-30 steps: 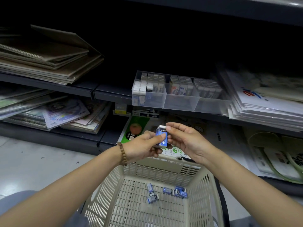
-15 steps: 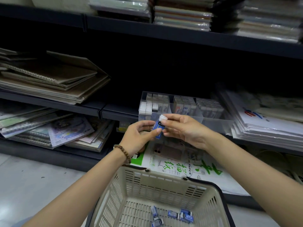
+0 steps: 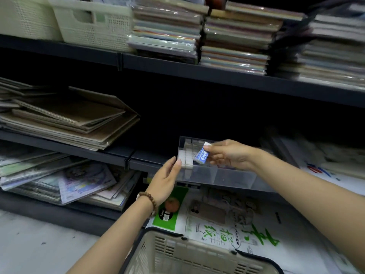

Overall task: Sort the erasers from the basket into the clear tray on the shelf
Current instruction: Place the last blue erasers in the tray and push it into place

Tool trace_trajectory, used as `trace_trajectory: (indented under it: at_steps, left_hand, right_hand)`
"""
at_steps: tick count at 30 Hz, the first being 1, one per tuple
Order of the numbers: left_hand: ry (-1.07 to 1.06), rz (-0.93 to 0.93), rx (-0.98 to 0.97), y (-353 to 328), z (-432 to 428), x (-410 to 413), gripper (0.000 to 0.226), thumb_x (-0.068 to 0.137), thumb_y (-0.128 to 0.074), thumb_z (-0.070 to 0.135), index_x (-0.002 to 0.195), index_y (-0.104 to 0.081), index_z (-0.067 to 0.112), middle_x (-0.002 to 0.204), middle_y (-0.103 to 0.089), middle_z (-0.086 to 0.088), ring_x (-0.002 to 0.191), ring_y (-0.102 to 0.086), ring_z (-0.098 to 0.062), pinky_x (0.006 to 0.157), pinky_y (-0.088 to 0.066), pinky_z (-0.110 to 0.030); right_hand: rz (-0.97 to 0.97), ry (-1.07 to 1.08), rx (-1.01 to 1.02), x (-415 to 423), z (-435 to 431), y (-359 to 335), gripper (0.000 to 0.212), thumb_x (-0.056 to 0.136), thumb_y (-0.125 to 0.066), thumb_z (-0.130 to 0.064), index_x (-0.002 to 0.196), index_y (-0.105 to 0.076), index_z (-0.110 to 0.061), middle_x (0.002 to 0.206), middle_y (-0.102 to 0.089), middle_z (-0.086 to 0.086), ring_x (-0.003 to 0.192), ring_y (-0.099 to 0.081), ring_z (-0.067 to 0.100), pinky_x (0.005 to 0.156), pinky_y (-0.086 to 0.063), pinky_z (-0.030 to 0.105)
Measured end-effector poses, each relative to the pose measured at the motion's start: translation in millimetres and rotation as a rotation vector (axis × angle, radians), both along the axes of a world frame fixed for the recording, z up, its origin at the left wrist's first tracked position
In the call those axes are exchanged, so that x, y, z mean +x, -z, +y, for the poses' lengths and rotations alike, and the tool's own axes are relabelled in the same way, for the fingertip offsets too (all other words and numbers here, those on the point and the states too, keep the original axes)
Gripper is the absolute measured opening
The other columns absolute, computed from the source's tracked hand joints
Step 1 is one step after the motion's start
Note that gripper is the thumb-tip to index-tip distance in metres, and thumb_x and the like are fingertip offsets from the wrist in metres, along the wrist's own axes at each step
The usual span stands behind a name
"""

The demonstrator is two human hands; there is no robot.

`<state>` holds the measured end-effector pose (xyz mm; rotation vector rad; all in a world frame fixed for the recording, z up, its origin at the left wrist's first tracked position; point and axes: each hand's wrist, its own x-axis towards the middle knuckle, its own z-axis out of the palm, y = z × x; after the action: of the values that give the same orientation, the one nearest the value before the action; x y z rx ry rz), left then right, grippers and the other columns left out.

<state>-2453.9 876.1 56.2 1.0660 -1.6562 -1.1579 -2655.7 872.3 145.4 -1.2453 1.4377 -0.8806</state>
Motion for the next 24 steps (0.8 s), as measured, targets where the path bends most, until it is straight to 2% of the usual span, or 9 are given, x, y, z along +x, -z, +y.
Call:
trace_trajectory:
  at_steps: [3,7,11,13,15,17,19,21,24]
  left_hand:
    - [0.042,-0.024,0.021,7.5,-0.2,-1.5,0.038,0.093,-0.036,0.046,0.130,-0.040,0.039,0.117,-0.036,0.037,0.115,-0.035,0.008,0.084,-0.025,0.004]
    - [0.066,-0.009,0.059,11.1,-4.2,1.3,0.065,0.085,-0.035,0.056,0.142,-0.033,0.026,0.134,-0.039,0.019,0.121,-0.033,0.006,0.097,-0.025,-0.013]
    - [0.103,-0.015,0.065,8.2,-0.6,-0.5,0.049,0.084,-0.039,0.055,0.130,-0.041,0.039,0.121,-0.048,0.032,0.110,-0.044,0.016,0.081,-0.032,0.005]
    - [0.109,-0.014,0.064,4.6,1.9,-0.9,0.052,0.079,-0.038,0.060,0.128,-0.041,0.043,0.113,-0.046,0.039,0.101,-0.044,0.024,0.075,-0.034,0.007]
    - [0.108,-0.007,0.065,5.4,1.3,-0.6,0.062,0.075,-0.038,0.063,0.131,-0.040,0.038,0.121,-0.046,0.034,0.110,-0.044,0.015,0.081,-0.035,0.002]
    - [0.106,-0.009,0.071,7.5,0.2,-0.4,0.076,0.074,-0.038,0.064,0.141,-0.035,0.030,0.136,-0.044,0.020,0.123,-0.042,0.002,0.093,-0.032,-0.010]
    - [0.103,-0.020,0.081,8.0,0.0,0.0,0.082,0.073,-0.038,0.066,0.145,-0.029,0.028,0.143,-0.039,0.013,0.128,-0.039,-0.002,0.098,-0.031,-0.017]
    - [0.102,-0.021,0.084,7.4,0.3,-0.7,0.083,0.072,-0.037,0.066,0.145,-0.029,0.028,0.145,-0.038,0.012,0.129,-0.038,-0.003,0.099,-0.031,-0.019]
    - [0.087,-0.034,0.082,5.5,1.4,-1.7,0.083,0.072,-0.036,0.067,0.145,-0.029,0.028,0.146,-0.038,0.010,0.131,-0.036,-0.005,0.106,-0.032,-0.025]
  right_hand:
    - [0.133,0.019,-0.022,2.3,-7.0,8.6,0.026,0.089,-0.063,-0.017,0.106,-0.059,0.001,0.069,-0.069,0.000,0.056,-0.065,0.002,0.054,-0.053,0.013]
    - [0.238,0.001,-0.158,6.7,-9.2,13.7,0.042,0.089,-0.061,-0.012,0.123,-0.049,0.009,0.093,-0.064,0.010,0.070,-0.066,0.008,0.060,-0.055,0.015]
    - [0.339,-0.042,-0.271,12.6,-9.2,12.3,0.043,0.088,-0.062,-0.009,0.126,-0.047,0.005,0.083,-0.061,0.003,0.060,-0.066,0.001,0.051,-0.051,0.011]
    - [0.424,-0.064,-0.295,12.5,-10.9,8.4,0.046,0.087,-0.063,-0.011,0.128,-0.047,0.003,0.091,-0.062,0.002,0.072,-0.068,0.010,0.065,-0.058,0.021]
    - [0.527,-0.091,-0.319,11.5,-12.0,5.1,0.049,0.087,-0.064,-0.013,0.130,-0.047,0.001,0.103,-0.061,0.007,0.082,-0.067,0.019,0.072,-0.058,0.025]
    - [0.568,-0.104,-0.342,13.0,-11.5,6.0,0.048,0.086,-0.066,-0.013,0.129,-0.048,0.001,0.108,-0.060,0.009,0.084,-0.064,0.018,0.071,-0.057,0.020]
    - [0.671,-0.128,-0.373,16.2,-9.6,10.3,0.048,0.084,-0.069,-0.016,0.126,-0.051,-0.002,0.116,-0.058,0.008,0.096,-0.060,0.016,0.081,-0.054,0.022]
    - [0.808,-0.164,-0.393,17.9,-6.9,15.9,0.046,0.082,-0.071,-0.022,0.123,-0.055,-0.008,0.116,-0.057,0.002,0.107,-0.055,0.014,0.088,-0.044,0.021]
    - [0.793,-0.122,-0.344,17.3,-3.9,19.8,0.046,0.084,-0.069,-0.029,0.122,-0.055,-0.008,0.110,-0.055,-0.001,0.106,-0.054,0.014,0.085,-0.040,0.019]
